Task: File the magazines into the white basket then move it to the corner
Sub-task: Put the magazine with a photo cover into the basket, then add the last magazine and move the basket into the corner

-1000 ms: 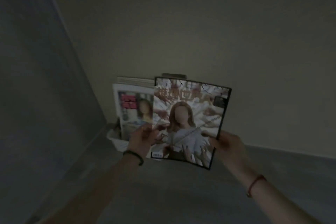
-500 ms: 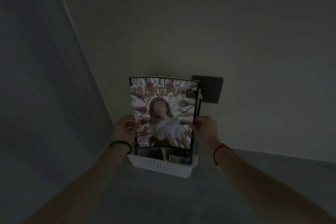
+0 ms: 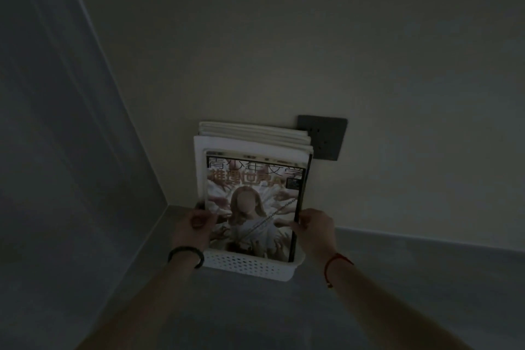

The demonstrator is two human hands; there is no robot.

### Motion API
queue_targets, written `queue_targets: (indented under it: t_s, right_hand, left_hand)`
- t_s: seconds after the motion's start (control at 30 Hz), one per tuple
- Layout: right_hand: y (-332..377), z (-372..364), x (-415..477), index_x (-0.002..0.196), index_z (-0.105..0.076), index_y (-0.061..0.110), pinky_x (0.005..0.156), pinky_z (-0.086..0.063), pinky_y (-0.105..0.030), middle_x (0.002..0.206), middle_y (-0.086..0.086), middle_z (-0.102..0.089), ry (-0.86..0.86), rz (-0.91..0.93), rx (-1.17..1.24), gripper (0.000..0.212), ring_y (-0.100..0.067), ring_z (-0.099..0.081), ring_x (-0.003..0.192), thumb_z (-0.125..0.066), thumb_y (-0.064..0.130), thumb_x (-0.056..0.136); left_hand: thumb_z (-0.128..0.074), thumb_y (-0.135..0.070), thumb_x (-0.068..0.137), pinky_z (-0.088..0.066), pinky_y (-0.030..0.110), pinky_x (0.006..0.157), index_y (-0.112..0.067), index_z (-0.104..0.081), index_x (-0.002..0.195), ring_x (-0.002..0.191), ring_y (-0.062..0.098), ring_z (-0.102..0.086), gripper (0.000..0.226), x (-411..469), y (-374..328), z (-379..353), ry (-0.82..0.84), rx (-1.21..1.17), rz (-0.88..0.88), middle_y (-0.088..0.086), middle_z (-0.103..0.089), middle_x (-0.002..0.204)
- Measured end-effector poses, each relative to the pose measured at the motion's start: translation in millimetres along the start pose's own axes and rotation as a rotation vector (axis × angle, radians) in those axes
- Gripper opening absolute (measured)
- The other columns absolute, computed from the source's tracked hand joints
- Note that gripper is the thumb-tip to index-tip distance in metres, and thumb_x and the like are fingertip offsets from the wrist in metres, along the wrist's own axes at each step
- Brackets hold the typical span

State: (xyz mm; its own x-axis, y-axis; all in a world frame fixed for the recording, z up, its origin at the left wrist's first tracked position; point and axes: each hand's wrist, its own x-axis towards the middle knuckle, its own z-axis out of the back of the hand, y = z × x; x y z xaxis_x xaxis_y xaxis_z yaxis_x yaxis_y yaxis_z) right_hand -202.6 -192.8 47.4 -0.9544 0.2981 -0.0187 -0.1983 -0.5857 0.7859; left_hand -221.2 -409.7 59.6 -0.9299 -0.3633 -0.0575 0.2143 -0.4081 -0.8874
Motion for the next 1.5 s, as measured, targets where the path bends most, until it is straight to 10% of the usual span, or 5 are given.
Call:
queue_targets:
  t_s: [0.13, 0.43, 0.8, 1.37, 1.5]
  right_hand:
    - [-23.6, 36.7, -25.2, 0.099, -0.068, 0.006, 0.069, -0.043, -0.019, 0.092, -0.013, -0.071, -0.054, -0.025, 0.07, 0.02, -0.023, -0.066, 0.082, -0.063, 0.014, 0.082]
    - [-174.2, 175.5, -134.3, 0.086, -0.068, -0.003, 0.047, -0.039, -0.001, 0.07, -0.006, -0.061, -0.279, -0.241, 0.241, 0.016, 0.003, -0.056, 0.048, -0.059, -0.011, 0.076]
    - [-359.0, 377.7, -236.1, 0.108, -0.061, 0.005, 0.079, -0.045, -0.026, 0.103, -0.011, -0.064, -0.527, -0.576, 0.17, 0.029, -0.027, -0.061, 0.101, -0.066, 0.008, 0.079]
    - [-489.2, 498.3, -282.7, 0.103, -0.056, -0.021, 0.077, -0.04, -0.039, 0.1, -0.031, -0.061, -0.672, -0.99, 0.587, 0.023, -0.034, -0.055, 0.086, -0.056, -0.009, 0.083]
    - [-491.6, 499.2, -283.0, 0.104, -0.054, -0.024, 0.078, -0.041, -0.039, 0.104, -0.034, -0.058, -0.57, -0.999, 0.628, 0.026, -0.034, -0.051, 0.09, -0.055, -0.019, 0.078]
  left_hand:
    - [-0.067, -0.011, 0.079, -0.045, 0.032, 0.079, -0.006, -0.061, 0.081, 0.077, 0.023, -0.055, 0.008, -38.1, -13.3, -9.6, 0.075, -0.065, -0.084, 0.008, -0.061, 0.075]
    - [-0.052, 0.005, 0.085, -0.05, 0.013, 0.04, -0.005, -0.055, 0.08, 0.06, 0.023, -0.054, 0.012, -172.7, -48.8, -130.6, 0.551, -0.276, -0.014, 0.008, -0.056, 0.069]
    - [-0.053, 0.002, 0.086, -0.046, 0.024, 0.069, 0.003, -0.051, 0.117, 0.094, 0.022, -0.05, 0.031, -399.4, -94.2, -337.6, 1.051, -0.103, 0.012, 0.015, -0.052, 0.105]
    - [-0.05, -0.014, 0.091, -0.049, 0.029, 0.067, -0.007, -0.059, 0.073, 0.07, 0.021, -0.06, 0.021, -503.9, -116.7, -489.8, 1.249, 0.128, 0.236, 0.009, -0.064, 0.082]
    - [-0.051, -0.026, 0.09, -0.053, 0.024, 0.067, -0.013, -0.052, 0.106, 0.098, 0.018, -0.053, 0.02, -511.5, -121.8, -489.8, 1.392, 0.291, 0.221, 0.002, -0.053, 0.103]
